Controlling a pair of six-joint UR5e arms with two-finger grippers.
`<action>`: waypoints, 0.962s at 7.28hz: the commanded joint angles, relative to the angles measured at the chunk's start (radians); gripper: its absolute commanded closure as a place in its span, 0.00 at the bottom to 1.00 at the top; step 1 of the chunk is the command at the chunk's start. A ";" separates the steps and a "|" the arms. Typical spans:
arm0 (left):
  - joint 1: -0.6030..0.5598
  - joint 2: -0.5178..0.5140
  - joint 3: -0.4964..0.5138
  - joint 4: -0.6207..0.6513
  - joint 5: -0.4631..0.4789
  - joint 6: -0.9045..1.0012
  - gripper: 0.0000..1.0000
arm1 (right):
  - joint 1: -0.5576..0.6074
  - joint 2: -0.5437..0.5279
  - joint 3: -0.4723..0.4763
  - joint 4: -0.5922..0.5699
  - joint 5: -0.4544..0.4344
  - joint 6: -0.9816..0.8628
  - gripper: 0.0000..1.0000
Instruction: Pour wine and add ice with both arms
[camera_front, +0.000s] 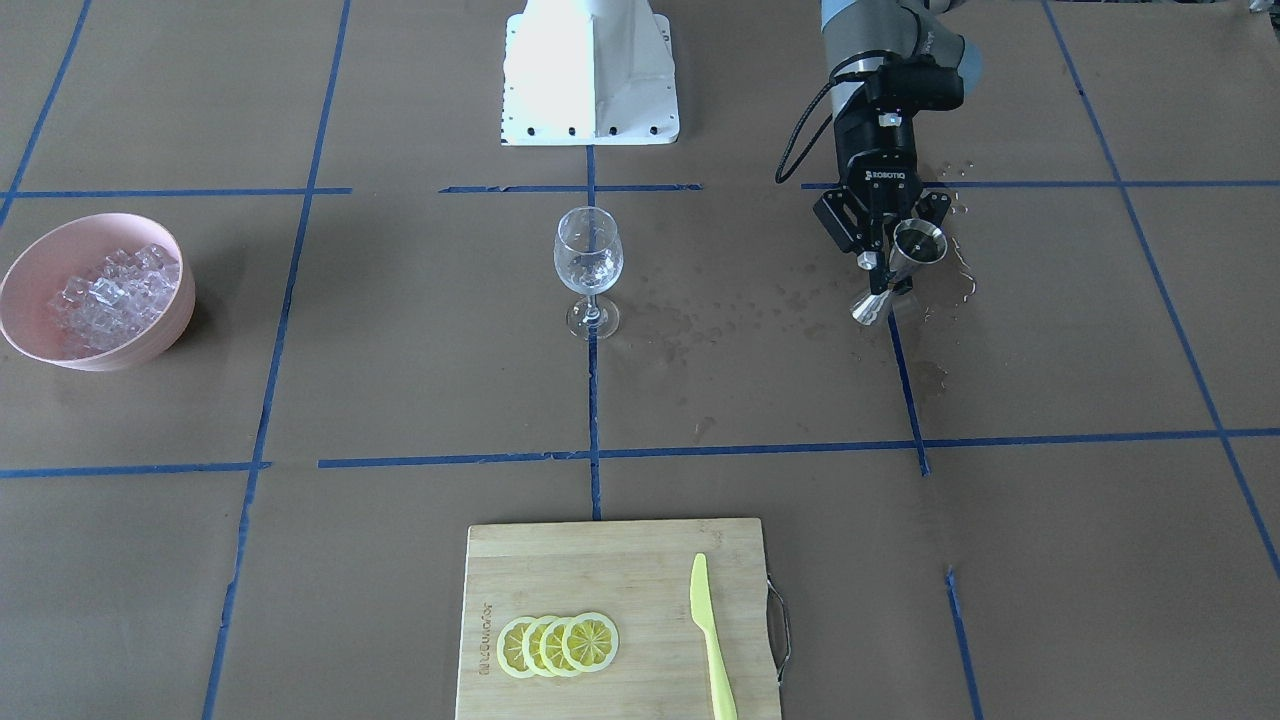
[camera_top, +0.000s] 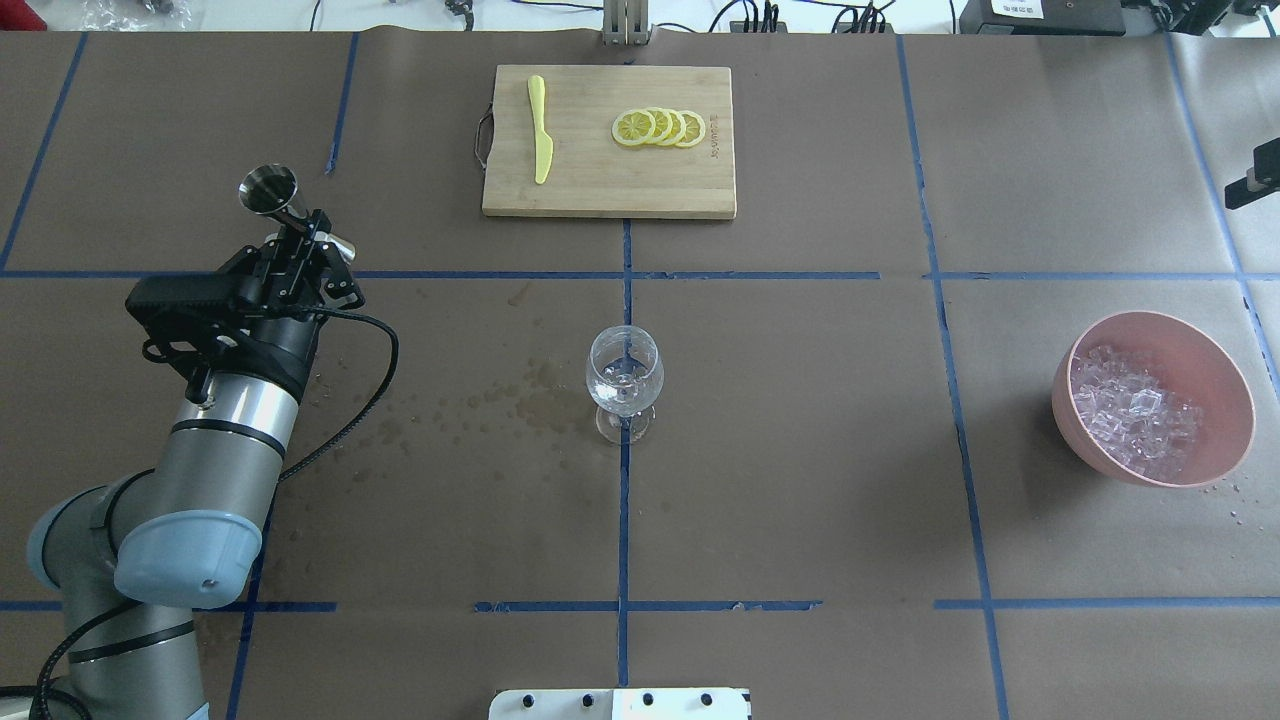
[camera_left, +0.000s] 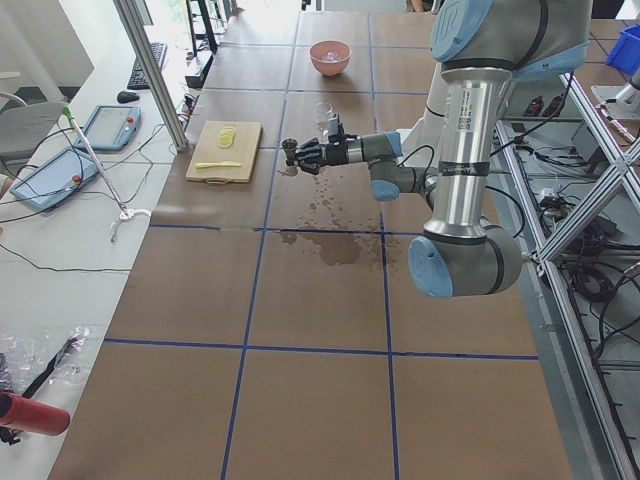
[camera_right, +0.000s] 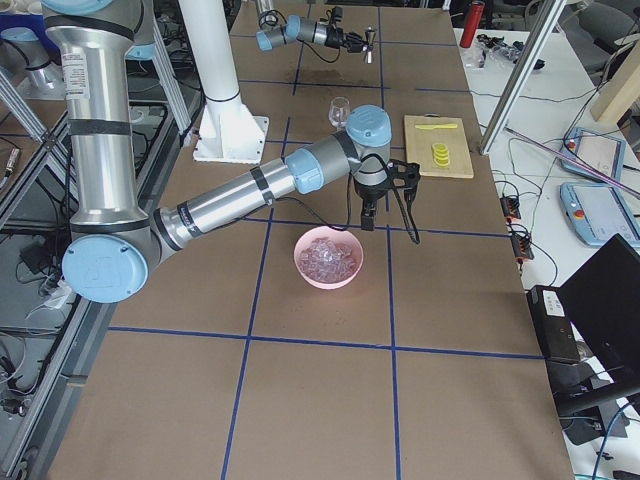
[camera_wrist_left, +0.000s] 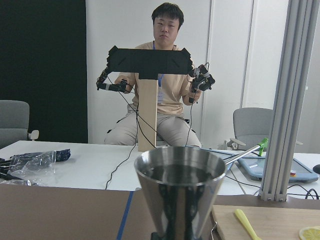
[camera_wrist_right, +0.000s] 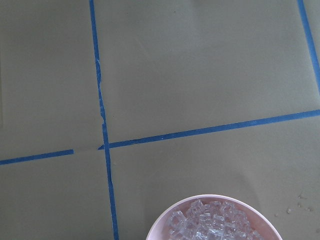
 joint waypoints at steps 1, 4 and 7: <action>-0.013 -0.084 0.002 -0.001 -0.027 0.241 1.00 | -0.004 0.004 0.003 0.002 -0.007 0.000 0.00; -0.007 -0.151 -0.013 -0.003 -0.157 0.269 1.00 | -0.014 0.003 0.003 0.020 -0.023 0.003 0.00; 0.014 -0.194 -0.014 0.002 -0.183 0.279 1.00 | -0.075 -0.003 0.006 0.073 -0.079 0.089 0.00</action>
